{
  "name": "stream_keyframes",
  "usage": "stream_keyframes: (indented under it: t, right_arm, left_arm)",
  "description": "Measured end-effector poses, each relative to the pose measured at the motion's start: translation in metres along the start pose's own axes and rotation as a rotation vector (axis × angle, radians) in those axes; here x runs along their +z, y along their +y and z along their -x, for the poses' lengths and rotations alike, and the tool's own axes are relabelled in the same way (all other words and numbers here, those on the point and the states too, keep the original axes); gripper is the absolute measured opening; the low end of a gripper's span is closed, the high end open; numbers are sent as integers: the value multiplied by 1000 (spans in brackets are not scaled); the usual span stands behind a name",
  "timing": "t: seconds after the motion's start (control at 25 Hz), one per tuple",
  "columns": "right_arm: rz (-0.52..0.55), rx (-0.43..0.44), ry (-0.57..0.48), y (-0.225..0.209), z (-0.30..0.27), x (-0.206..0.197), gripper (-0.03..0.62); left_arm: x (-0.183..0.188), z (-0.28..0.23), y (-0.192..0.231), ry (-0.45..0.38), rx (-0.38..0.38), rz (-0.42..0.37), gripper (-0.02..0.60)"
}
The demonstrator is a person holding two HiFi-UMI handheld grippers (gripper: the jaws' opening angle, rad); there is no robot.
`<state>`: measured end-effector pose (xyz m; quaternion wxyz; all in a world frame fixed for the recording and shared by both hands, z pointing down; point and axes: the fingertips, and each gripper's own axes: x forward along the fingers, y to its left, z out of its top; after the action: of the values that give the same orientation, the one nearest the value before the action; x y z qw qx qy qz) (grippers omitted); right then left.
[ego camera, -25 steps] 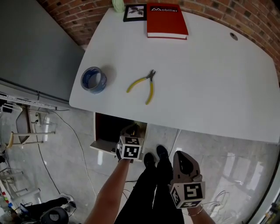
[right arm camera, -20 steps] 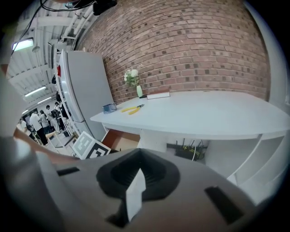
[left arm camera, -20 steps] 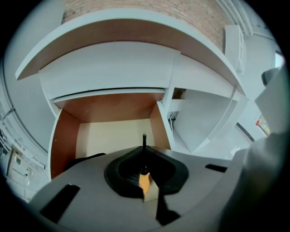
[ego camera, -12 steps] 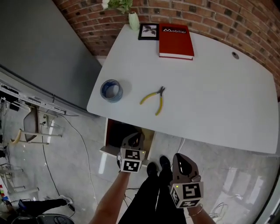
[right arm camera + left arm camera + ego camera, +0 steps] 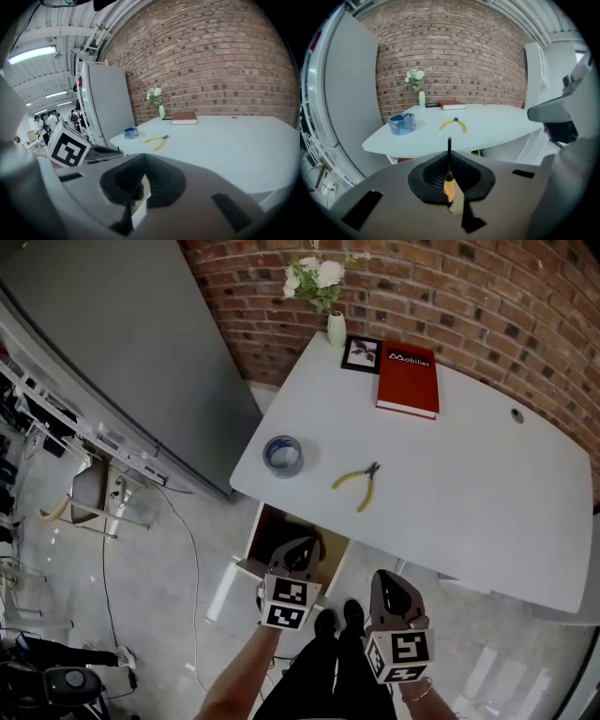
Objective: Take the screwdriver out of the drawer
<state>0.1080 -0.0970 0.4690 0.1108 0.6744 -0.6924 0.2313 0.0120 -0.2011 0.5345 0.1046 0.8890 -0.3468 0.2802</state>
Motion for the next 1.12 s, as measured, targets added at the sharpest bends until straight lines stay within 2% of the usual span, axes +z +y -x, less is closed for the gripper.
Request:
stream_keyframes:
  t: [0.64, 0.88, 1.12]
  right_arm:
    - [80, 164, -102, 41, 3, 70, 3]
    - [133, 236, -140, 55, 3, 94, 2]
    - [170, 263, -148, 63, 4, 103, 2]
  left_arm:
    - [57, 98, 9, -143, 117, 56, 5]
    - [74, 130, 14, -191, 180, 40, 5]
    - [81, 157, 20, -241, 215, 90, 3]
